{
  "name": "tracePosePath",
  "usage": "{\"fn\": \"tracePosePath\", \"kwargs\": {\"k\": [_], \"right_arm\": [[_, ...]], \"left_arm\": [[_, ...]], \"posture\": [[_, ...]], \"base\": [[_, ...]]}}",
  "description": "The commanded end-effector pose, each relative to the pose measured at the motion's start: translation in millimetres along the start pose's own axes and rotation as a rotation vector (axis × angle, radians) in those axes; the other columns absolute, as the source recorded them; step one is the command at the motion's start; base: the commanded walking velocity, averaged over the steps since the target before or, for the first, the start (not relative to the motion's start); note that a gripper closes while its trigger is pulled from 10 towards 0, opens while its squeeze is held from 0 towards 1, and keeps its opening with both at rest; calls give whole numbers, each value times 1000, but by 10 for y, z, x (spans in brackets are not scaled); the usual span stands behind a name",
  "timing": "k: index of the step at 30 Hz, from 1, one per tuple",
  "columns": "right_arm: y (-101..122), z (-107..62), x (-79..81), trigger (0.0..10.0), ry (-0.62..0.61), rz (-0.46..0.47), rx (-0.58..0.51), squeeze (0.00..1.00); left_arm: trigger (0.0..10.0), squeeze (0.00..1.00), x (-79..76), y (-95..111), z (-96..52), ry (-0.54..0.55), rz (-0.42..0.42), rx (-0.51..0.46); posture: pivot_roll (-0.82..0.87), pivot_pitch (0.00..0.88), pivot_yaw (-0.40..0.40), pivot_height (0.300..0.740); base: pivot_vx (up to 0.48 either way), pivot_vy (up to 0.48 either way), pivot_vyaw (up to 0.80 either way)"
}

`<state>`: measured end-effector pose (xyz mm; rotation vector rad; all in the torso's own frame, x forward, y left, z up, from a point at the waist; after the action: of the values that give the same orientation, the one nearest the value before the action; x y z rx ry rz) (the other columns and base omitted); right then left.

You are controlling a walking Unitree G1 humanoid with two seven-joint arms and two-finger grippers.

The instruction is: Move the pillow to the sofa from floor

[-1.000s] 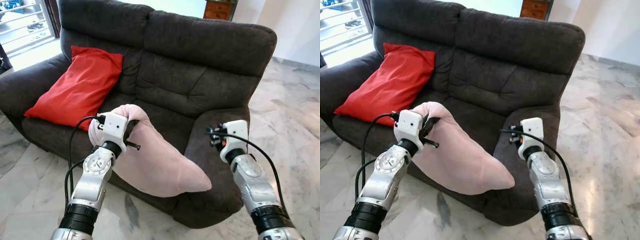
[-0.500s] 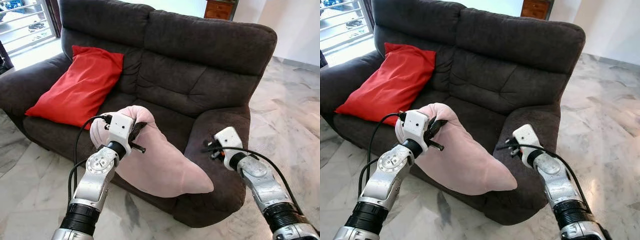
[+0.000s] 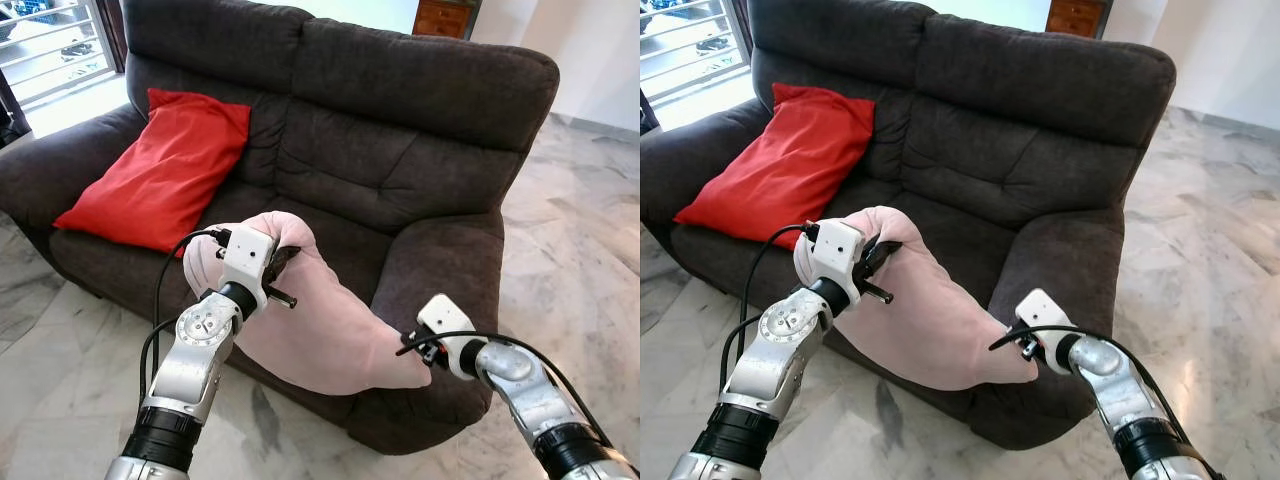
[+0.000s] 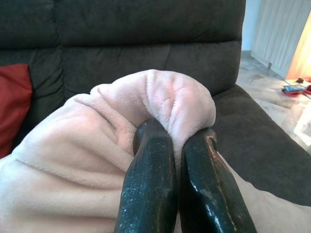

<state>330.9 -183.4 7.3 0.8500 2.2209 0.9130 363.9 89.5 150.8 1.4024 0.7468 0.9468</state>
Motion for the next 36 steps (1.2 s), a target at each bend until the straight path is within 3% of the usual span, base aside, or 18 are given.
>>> {"fn": "tracePosePath", "kwargs": {"k": [1,8,9,13,18,21,23,36], "right_arm": [[-109,-2,48,10000,7,14,27,1000],[-224,-50,-6,10000,-6,73,34,1000],[-238,-72,-77,10000,-39,74,37,1000],[-97,-124,-278,10000,-120,168,-54,1000],[105,-182,-344,10000,-111,209,-173,1000],[85,-183,-322,10000,-95,180,-157,1000],[-57,-181,-195,10000,-20,109,-83,1000],[-353,-308,-81,10000,81,109,27,1000]], "left_arm": [[10000,0,-88,155,17,-38,8,-56],[10000,0,-97,119,3,-42,7,-43],[10000,0,-99,120,4,-43,9,-42],[10000,0,-110,114,8,-47,10,-40],[10000,0,-132,102,7,-54,11,-37],[10000,0,-140,101,11,-55,10,-37],[10000,0,-150,104,18,-58,11,-38],[10000,0,-133,46,-8,-49,13,-20]], "posture": [[73,0,-69,740],[69,0,-70,740],[67,0,-71,740],[63,0,-71,740],[59,0,-73,740],[59,0,-74,740],[63,0,-75,740],[59,0,-77,740]], "base": [[0,0,0],[0,0,0],[0,0,0],[0,0,0],[0,0,0],[0,0,0],[0,0,0],[0,0,0]]}}
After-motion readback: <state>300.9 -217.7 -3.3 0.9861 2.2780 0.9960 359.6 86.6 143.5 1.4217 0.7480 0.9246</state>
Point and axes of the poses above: a point about 5 cm out from each wrist's last joint towards the gripper, its own z axis pointing out of the wrist towards the gripper, its own y axis along the axis of the wrist's last joint, x = y × z, the point moved 5 cm from there along z, pointing out of the wrist towards the gripper, and after that the axes turned 1 degree about -z, right-handed, at the moved point
